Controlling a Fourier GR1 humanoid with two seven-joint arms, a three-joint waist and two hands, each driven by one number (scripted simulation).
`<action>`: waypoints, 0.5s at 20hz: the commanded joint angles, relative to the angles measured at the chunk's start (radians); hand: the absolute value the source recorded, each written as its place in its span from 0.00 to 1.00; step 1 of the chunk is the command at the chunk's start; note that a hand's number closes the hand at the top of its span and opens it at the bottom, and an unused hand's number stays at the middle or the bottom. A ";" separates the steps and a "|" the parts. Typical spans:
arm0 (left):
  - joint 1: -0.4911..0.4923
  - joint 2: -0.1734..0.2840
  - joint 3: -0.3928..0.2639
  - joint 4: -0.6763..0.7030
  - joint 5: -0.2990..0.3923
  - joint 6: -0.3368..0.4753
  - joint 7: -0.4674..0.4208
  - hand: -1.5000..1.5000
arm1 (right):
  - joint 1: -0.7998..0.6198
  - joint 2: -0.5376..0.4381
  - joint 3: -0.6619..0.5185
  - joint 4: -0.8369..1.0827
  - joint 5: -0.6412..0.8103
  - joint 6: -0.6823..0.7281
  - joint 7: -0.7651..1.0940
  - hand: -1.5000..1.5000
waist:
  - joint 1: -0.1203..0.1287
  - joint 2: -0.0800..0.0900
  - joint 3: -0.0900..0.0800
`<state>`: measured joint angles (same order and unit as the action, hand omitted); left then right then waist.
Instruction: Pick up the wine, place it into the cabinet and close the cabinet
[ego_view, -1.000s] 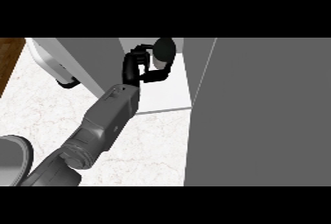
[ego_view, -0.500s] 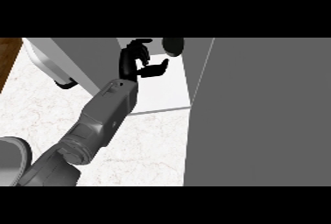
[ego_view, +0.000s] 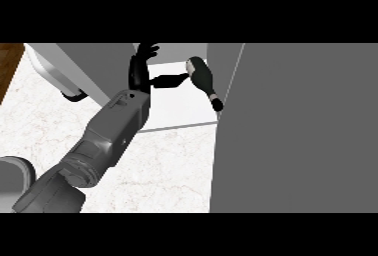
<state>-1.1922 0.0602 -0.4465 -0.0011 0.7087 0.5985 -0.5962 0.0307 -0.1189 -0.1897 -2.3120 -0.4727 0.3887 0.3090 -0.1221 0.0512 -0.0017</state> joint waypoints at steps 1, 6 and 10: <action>0.008 0.022 -0.009 0.001 -0.014 0.008 0.032 0.00 | -0.007 0.005 0.006 -0.012 0.000 -0.015 0.011 0.00 | 0.000 0.001 -0.001; 0.044 0.031 0.003 0.001 -0.007 0.004 -0.013 0.00 | 0.031 0.006 0.003 -0.035 -0.012 -0.001 0.008 0.00 | 0.002 -0.004 -0.001; 0.037 0.036 0.016 -0.009 0.003 -0.043 -0.035 0.00 | -0.007 -0.011 -0.011 0.007 -0.023 -0.008 0.016 0.00 | 0.016 -0.002 -0.001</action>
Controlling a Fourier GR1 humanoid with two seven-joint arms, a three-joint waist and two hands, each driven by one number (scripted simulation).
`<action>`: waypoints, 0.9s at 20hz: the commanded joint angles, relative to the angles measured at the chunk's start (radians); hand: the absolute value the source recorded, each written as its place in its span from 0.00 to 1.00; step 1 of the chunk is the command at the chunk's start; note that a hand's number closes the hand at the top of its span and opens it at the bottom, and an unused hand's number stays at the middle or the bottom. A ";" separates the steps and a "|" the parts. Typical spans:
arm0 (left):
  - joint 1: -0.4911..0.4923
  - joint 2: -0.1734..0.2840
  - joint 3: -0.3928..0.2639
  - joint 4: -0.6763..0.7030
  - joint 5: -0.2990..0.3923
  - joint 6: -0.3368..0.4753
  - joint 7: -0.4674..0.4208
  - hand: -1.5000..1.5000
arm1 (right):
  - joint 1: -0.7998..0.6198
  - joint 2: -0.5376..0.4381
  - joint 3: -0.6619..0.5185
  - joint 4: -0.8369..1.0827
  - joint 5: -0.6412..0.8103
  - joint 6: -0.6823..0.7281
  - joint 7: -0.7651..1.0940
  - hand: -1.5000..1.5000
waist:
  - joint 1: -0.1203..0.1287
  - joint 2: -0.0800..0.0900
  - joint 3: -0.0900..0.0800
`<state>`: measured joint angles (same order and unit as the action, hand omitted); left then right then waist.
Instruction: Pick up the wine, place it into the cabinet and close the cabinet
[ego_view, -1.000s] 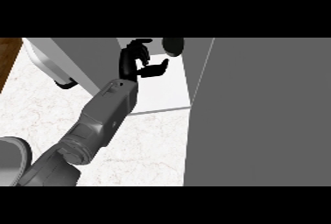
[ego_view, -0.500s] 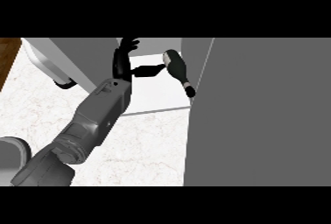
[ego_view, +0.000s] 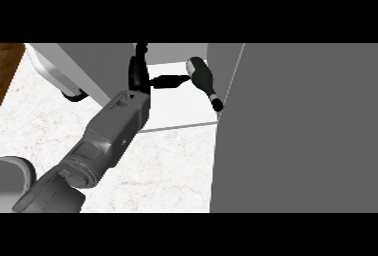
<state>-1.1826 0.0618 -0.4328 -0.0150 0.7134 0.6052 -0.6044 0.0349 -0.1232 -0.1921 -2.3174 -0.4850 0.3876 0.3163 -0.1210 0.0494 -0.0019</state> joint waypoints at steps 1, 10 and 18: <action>0.004 0.011 0.012 0.003 0.006 -0.007 -0.030 0.00 | 0.011 0.000 0.006 -0.023 -0.013 0.005 0.004 0.00 | -0.011 0.003 -0.001; 0.020 -0.034 0.035 -0.017 0.014 -0.052 -0.100 0.00 | 0.015 0.009 0.011 -0.013 0.002 -0.010 0.013 0.00 | 0.022 -0.010 -0.001; 0.037 -0.061 0.060 -0.087 0.025 -0.063 -0.154 0.00 | 0.021 0.017 0.031 -0.014 0.018 -0.005 0.004 0.00 | 0.025 -0.020 0.001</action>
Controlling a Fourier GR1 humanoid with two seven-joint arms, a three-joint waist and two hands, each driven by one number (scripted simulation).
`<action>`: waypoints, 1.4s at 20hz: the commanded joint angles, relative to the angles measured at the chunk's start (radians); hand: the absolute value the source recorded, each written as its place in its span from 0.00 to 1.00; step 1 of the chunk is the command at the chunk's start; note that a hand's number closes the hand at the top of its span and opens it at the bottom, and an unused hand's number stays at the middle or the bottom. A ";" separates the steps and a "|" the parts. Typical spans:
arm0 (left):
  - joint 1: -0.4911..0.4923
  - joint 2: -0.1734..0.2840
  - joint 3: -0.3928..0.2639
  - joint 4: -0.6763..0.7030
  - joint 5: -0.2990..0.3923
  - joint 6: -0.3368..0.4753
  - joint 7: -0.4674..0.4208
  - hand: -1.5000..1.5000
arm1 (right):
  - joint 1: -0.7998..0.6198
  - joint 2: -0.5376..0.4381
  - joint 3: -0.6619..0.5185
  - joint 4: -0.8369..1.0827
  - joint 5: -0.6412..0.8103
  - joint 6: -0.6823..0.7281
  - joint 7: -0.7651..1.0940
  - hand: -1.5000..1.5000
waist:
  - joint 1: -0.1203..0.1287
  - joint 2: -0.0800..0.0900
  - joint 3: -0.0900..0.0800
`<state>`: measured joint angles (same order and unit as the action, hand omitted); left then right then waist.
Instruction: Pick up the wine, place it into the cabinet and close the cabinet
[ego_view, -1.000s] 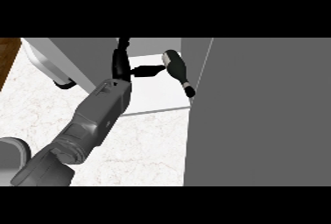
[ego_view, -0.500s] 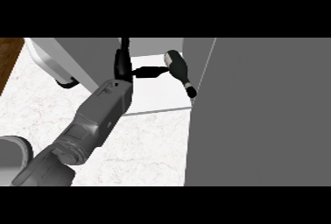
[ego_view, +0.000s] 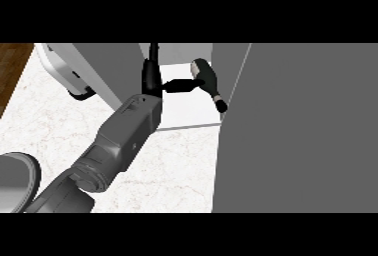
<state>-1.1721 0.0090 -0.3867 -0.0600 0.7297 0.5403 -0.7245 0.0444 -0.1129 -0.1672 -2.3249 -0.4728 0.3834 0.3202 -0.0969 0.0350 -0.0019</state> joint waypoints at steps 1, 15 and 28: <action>0.036 -0.009 0.020 -0.040 0.011 -0.024 -0.046 0.00 | 0.001 0.025 0.030 -0.030 0.020 -0.029 0.015 0.00 | 0.016 -0.008 0.000; 0.319 -0.009 -0.205 -0.531 0.105 0.106 -0.063 0.00 | 0.064 0.008 0.009 -0.091 0.036 -0.045 0.048 0.00 | 0.060 -0.035 0.002; 0.663 -0.007 -0.389 -1.083 0.016 0.240 0.014 0.00 | 0.063 -0.005 -0.027 -0.081 0.042 -0.094 0.050 0.00 | 0.104 -0.041 0.002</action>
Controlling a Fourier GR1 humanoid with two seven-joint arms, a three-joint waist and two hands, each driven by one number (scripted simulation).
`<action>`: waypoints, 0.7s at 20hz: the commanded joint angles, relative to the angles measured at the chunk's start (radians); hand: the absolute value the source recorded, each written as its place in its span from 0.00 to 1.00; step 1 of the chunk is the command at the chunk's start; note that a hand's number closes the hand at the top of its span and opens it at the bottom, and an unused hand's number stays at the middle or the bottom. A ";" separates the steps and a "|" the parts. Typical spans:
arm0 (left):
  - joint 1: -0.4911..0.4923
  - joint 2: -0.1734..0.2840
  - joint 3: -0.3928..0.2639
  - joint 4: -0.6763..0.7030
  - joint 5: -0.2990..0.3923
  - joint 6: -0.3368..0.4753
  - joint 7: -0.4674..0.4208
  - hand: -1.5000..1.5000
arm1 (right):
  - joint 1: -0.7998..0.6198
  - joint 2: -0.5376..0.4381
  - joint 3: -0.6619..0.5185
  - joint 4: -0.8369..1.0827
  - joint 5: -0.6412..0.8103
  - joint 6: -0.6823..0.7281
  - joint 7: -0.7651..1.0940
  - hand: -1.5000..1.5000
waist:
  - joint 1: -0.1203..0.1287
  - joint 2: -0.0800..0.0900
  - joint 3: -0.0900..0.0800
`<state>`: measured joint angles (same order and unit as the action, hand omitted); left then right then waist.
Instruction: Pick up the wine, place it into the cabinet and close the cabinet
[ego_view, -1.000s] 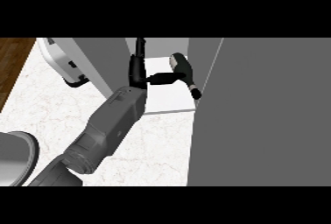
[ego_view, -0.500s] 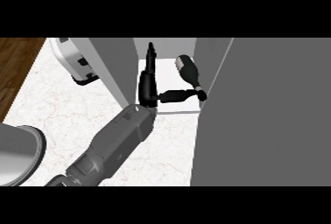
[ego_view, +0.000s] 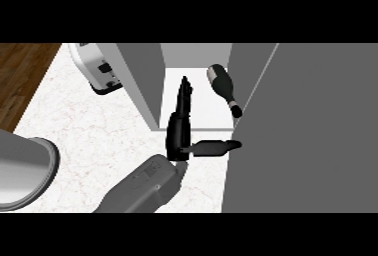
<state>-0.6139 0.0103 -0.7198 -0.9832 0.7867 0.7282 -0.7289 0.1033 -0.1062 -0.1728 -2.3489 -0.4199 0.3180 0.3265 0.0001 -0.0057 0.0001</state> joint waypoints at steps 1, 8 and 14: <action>0.136 0.053 -0.071 -0.231 -0.049 0.050 0.043 0.00 | 0.078 -0.032 -0.058 -0.100 -0.052 0.029 0.018 0.00 | 0.004 -0.003 0.000; 0.360 0.156 -0.139 -0.503 -0.152 0.077 0.083 0.00 | 0.014 -0.028 -0.097 0.011 -0.038 0.031 -0.039 0.00 | 0.005 0.002 0.000; 0.551 0.367 -0.145 -0.741 -0.186 0.054 0.107 1.00 | 0.085 -0.052 -0.067 -0.094 -0.032 0.067 0.022 0.00 | 0.003 0.001 0.000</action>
<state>-0.1710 0.2692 -0.8579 -1.5873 0.6235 0.7850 -0.6343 0.1424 -0.1524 -0.2500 -2.3491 -0.4249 0.3680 0.3082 0.0039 -0.0046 0.0003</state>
